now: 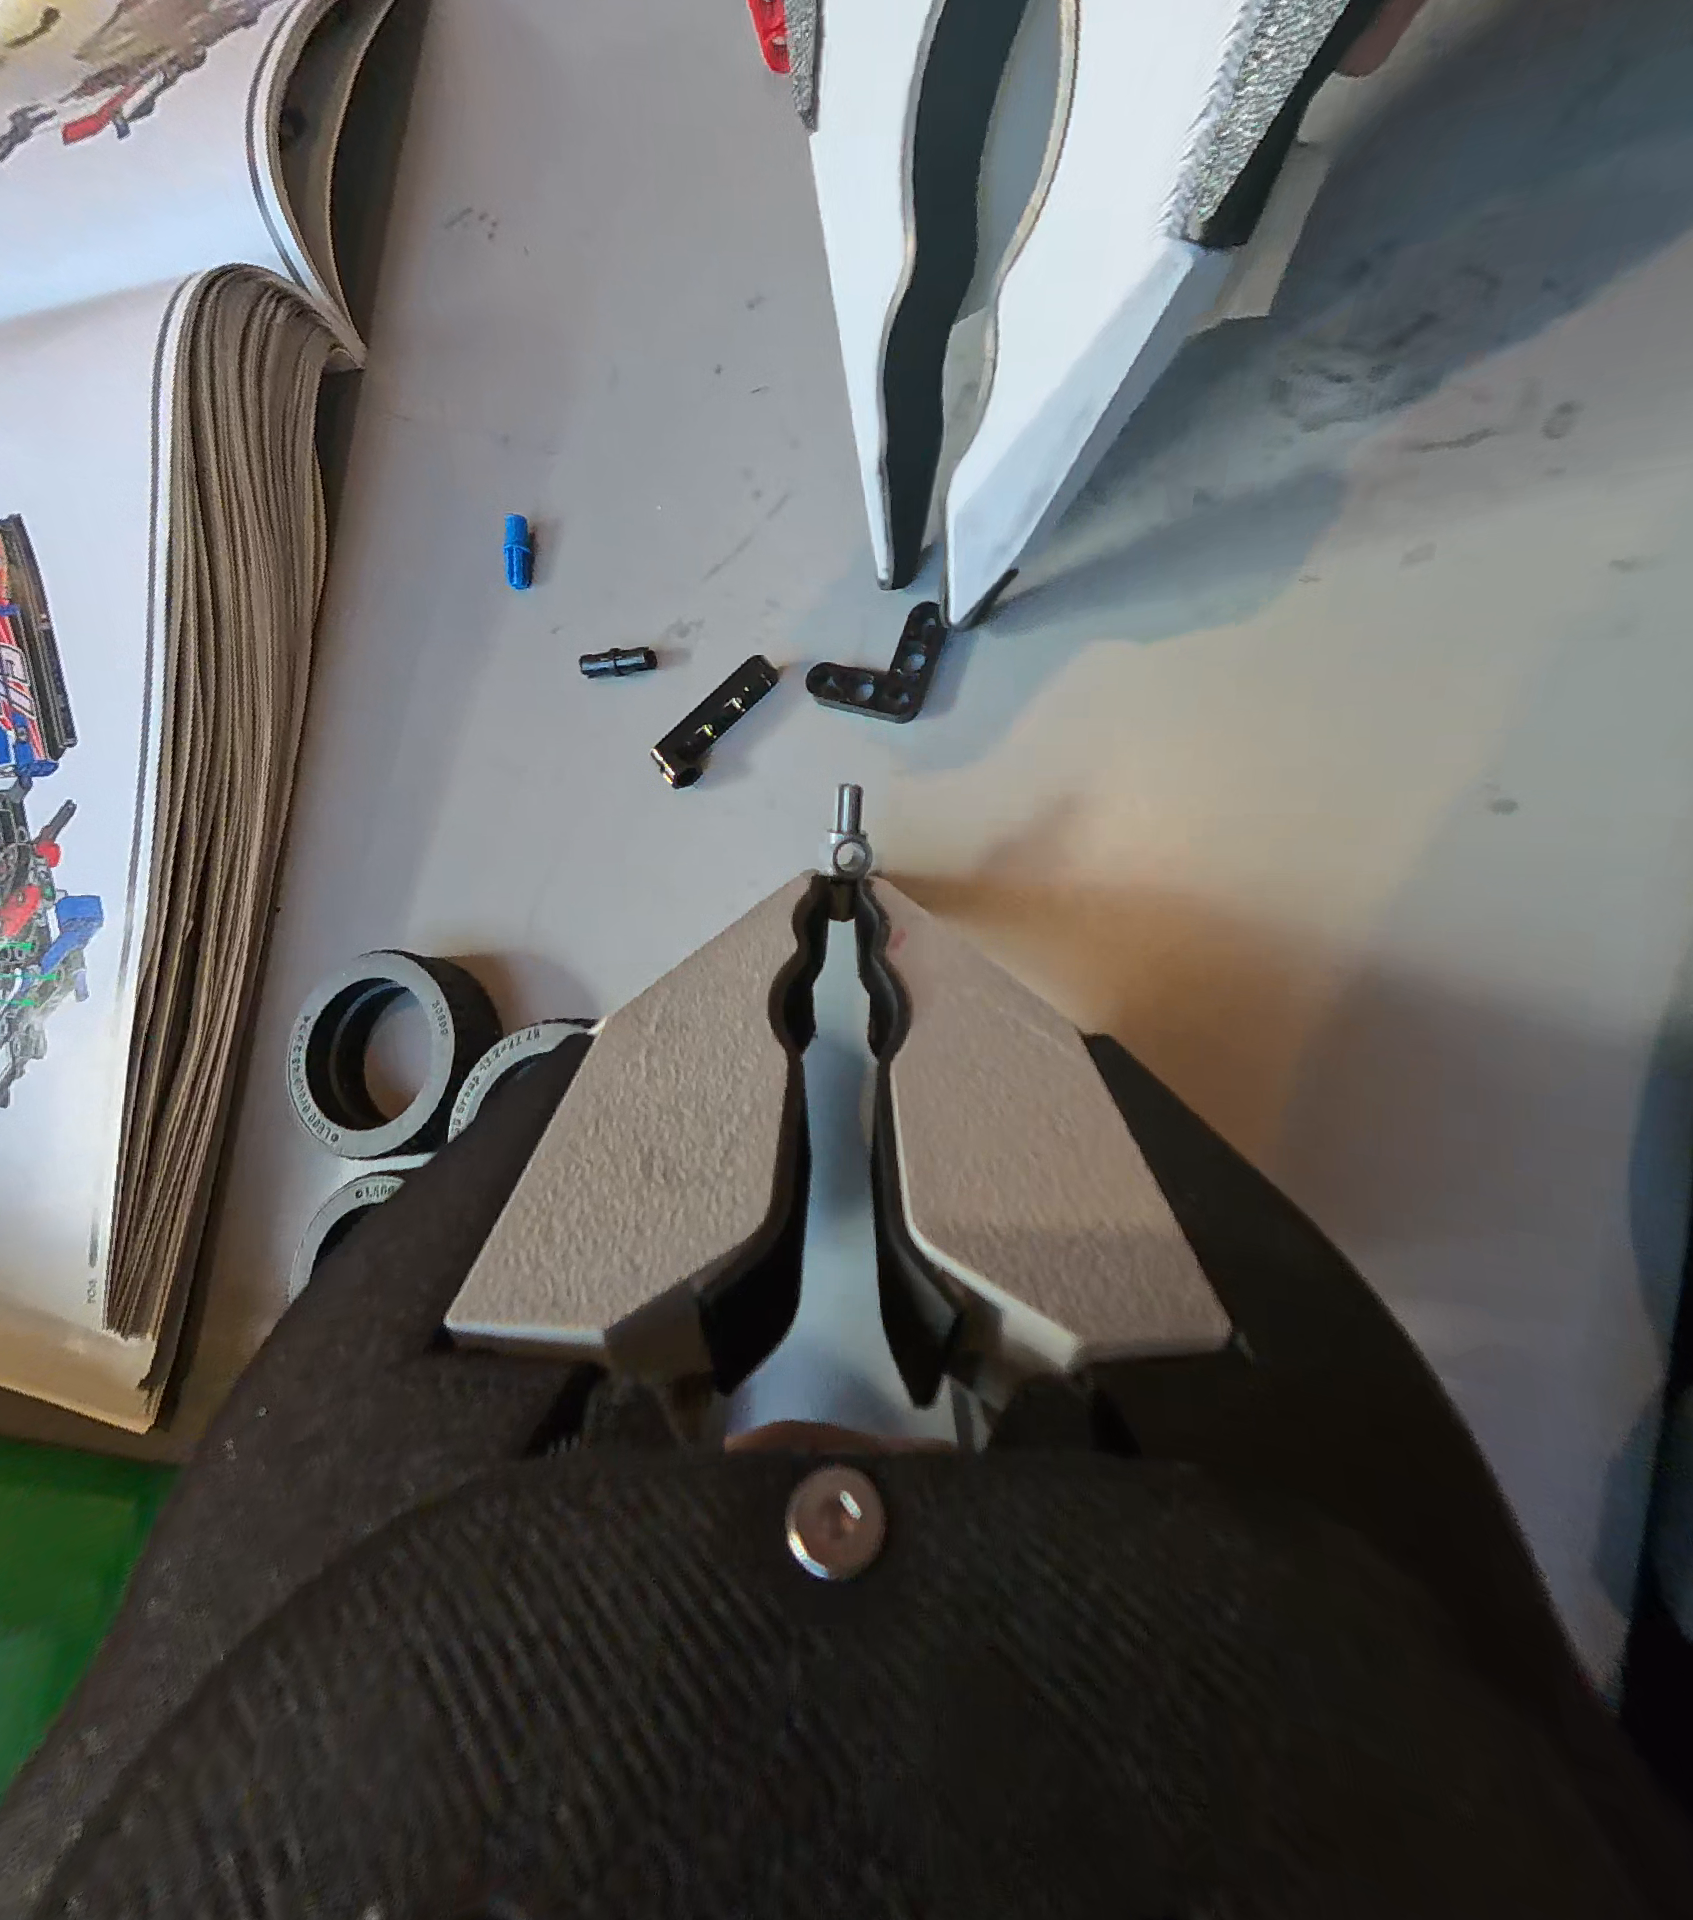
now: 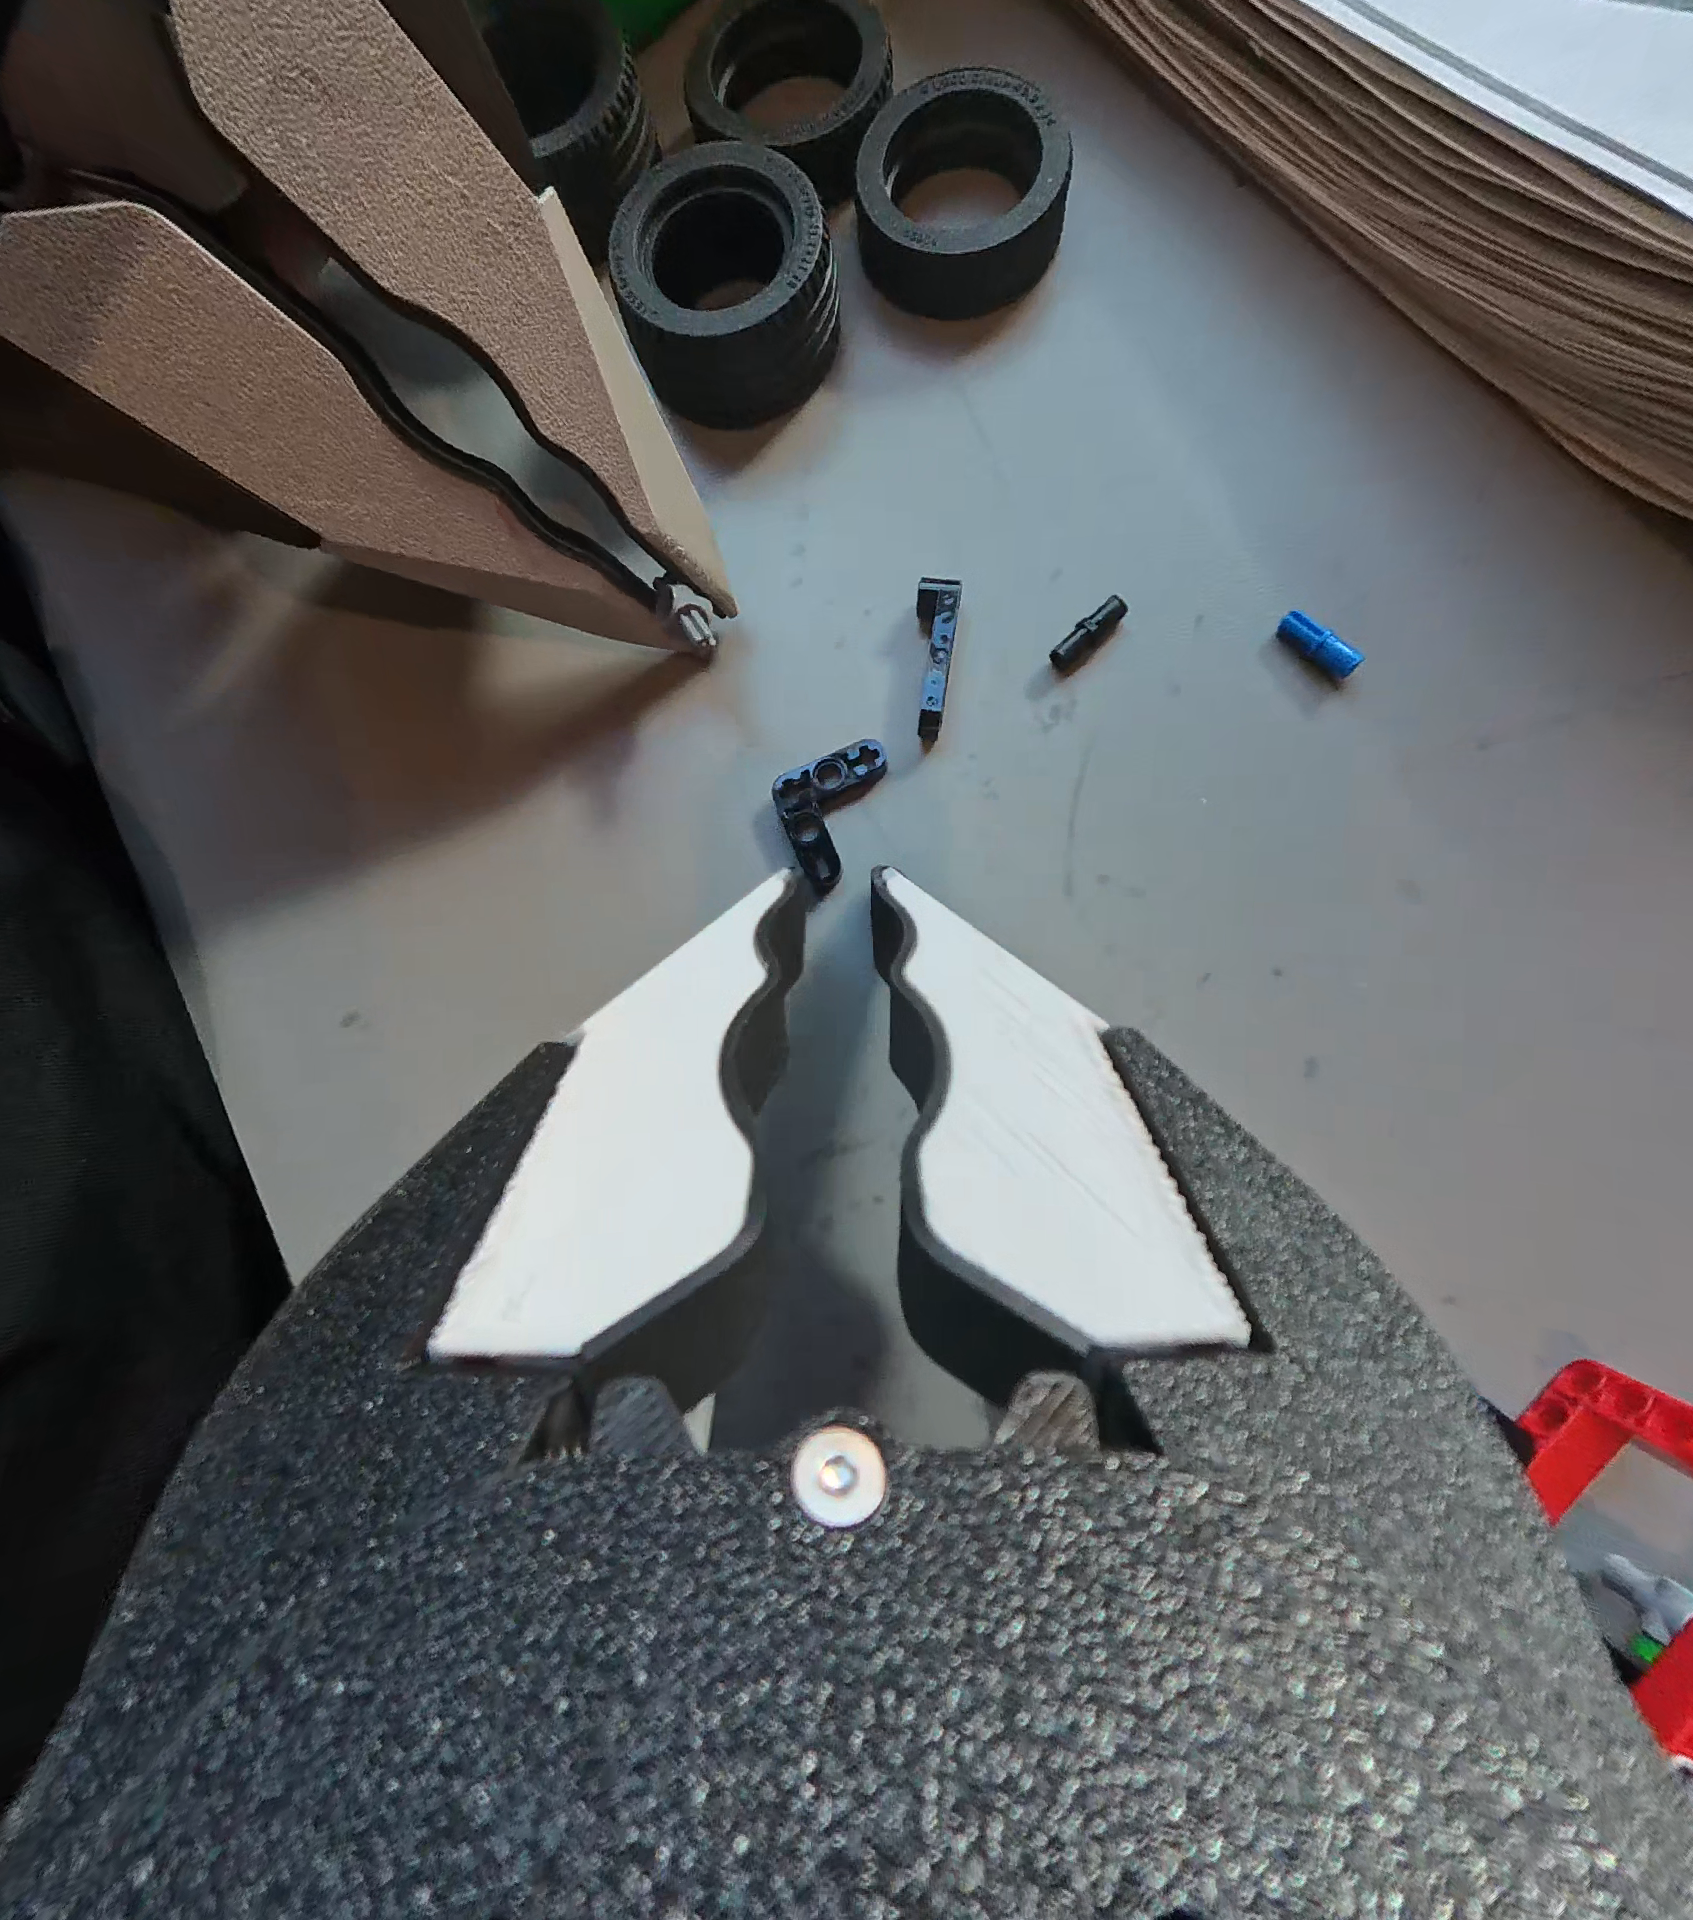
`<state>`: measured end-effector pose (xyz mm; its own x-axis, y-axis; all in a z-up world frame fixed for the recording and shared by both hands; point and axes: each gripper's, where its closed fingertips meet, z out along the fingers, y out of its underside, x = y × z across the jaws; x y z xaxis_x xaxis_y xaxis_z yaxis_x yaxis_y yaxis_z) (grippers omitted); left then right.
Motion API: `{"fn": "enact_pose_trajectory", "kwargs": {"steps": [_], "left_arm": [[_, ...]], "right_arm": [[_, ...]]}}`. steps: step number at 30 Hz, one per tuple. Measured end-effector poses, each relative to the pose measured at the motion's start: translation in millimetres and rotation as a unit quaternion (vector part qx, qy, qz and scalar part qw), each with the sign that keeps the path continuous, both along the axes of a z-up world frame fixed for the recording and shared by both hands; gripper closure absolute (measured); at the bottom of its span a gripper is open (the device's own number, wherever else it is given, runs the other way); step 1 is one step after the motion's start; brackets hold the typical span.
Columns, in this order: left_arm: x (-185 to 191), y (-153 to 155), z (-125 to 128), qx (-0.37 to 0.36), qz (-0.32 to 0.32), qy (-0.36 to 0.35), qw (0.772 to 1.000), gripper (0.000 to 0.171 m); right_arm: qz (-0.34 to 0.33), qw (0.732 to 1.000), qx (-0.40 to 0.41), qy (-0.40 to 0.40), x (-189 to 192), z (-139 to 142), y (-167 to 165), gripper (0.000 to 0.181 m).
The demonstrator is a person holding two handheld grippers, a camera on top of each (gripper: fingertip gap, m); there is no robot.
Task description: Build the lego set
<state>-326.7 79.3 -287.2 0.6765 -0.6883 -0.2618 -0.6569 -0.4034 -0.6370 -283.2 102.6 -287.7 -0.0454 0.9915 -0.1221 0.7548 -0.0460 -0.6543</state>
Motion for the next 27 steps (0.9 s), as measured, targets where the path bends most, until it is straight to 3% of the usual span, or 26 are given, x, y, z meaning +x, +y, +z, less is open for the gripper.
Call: {"fn": "enact_pose_trajectory", "kwargs": {"steps": [3, 6, 11, 20, 24, 27], "left_arm": [[1, -1, 0, -0.005, -0.002, 0.002, 1.000, 0.169], [4, -2, 0, -0.020, -0.008, 0.004, 1.000, 0.169], [7, -3, 0, -0.038, -0.029, 0.014, 0.999, 0.167], [12, -7, 0, -0.064, -0.041, -0.005, 0.997, 0.164], [11, -8, 0, -0.068, -0.040, -0.012, 0.997, 0.161], [15, -5, 2, -0.073, -0.045, -0.019, 0.996, 0.153]], "right_arm": [[-0.002, 1.000, 0.004, 0.001, 3, -1, 1, 0.181], [-0.010, 1.000, -0.003, 0.006, 7, 0, 0, 0.181], [-0.006, 1.000, 0.002, 0.020, 13, 7, 1, 0.168], [0.103, 0.991, 0.078, -0.018, -4, 0, 2, 0.157], [0.153, 0.986, 0.072, -0.019, -7, -1, -7, 0.173], [0.147, 0.987, 0.062, -0.028, -6, -1, -6, 0.174]]}}
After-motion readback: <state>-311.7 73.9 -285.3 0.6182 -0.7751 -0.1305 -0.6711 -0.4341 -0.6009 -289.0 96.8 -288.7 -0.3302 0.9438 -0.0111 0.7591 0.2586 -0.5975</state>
